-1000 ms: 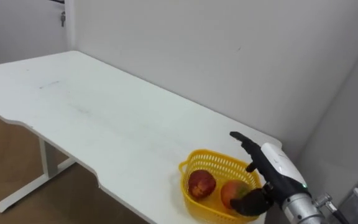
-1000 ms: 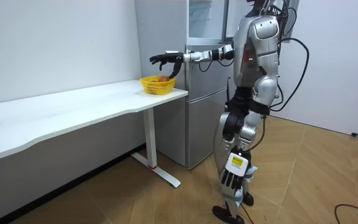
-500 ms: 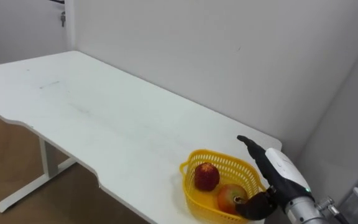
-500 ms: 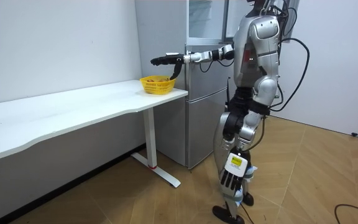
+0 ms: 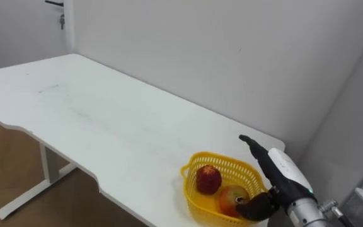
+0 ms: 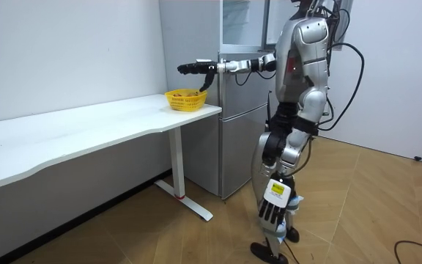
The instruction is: Retrieve from the upper fridge
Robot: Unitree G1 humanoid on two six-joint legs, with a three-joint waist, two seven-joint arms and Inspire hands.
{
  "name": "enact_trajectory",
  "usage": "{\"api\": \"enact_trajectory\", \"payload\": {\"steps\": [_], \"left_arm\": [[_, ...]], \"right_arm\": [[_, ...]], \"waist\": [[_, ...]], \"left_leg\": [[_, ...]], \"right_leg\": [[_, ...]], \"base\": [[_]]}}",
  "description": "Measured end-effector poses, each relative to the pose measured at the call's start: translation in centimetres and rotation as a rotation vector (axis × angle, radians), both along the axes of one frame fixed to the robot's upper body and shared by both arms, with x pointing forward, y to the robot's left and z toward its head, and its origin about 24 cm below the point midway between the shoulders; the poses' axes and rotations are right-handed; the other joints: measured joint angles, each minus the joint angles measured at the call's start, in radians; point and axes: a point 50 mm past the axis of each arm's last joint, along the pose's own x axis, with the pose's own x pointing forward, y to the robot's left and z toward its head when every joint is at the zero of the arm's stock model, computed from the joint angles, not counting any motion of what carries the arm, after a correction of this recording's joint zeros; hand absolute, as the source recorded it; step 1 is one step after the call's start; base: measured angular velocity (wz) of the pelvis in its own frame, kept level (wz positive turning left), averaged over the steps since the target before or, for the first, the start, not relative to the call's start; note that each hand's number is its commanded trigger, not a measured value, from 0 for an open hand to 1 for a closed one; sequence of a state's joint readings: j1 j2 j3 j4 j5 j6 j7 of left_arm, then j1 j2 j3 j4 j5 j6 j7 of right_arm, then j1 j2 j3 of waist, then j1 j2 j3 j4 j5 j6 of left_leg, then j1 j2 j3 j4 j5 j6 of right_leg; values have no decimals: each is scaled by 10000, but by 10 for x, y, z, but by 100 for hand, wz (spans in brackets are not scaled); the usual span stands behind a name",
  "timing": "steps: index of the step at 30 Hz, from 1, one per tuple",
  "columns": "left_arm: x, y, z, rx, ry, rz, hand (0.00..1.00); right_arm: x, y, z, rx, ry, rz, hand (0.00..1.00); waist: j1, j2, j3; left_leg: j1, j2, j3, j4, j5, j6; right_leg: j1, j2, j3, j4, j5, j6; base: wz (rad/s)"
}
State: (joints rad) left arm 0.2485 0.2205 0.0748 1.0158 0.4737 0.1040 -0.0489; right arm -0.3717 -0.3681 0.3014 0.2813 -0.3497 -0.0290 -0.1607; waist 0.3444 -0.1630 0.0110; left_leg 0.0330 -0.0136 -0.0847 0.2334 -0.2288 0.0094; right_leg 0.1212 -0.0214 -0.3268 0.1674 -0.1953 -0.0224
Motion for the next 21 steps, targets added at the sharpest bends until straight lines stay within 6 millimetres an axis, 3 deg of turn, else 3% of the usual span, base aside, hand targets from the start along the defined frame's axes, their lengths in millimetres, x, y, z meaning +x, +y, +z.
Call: {"api": "enact_trajectory", "payload": {"steps": [5,8,13,15,17,18,21], "left_arm": [[1,-1,0,-28,-74,-34,0],[3,-4,-1,-107,-96,-45,0],[1,-9,-2,-222,-29,-183,0],[0,-12,-3,-256,-43,-144,0],[-2,-17,-5,-305,-94,-118,0],[-2,-19,-5,-367,-126,-141,0],[-2,-22,-6,-282,-214,-348,0]], "right_arm": [[-1,6,11,271,-532,251,0],[-3,10,18,685,-722,430,0],[-11,21,50,1705,-2055,1178,0],[-15,25,55,1970,-2394,1388,0],[-23,29,58,2381,-2644,1499,0],[-29,32,59,2641,-2817,1612,0],[-39,35,62,2883,-3120,1791,0]], "waist": [[-155,143,1],[-262,245,72],[-885,394,42],[-982,573,-47],[-1003,790,-65],[-1175,918,-116],[-1582,1131,-65]], "left_leg": [[158,16,43,-2,3,-2],[283,37,244,-12,1,-1],[126,16,281,51,-13,13],[222,47,487,41,-14,14],[326,77,675,18,-15,17],[355,87,736,-5,-17,21],[465,125,827,-143,-16,22]], "right_leg": [[141,-3,96,2,0,0],[165,-23,253,5,0,0],[100,-6,297,29,11,15],[68,24,569,40,23,21],[77,45,766,52,42,22],[61,45,796,64,43,22],[35,39,842,208,41,22]], "base": [[-4],[-15],[-4],[-24],[-32],[-18],[-12]]}}
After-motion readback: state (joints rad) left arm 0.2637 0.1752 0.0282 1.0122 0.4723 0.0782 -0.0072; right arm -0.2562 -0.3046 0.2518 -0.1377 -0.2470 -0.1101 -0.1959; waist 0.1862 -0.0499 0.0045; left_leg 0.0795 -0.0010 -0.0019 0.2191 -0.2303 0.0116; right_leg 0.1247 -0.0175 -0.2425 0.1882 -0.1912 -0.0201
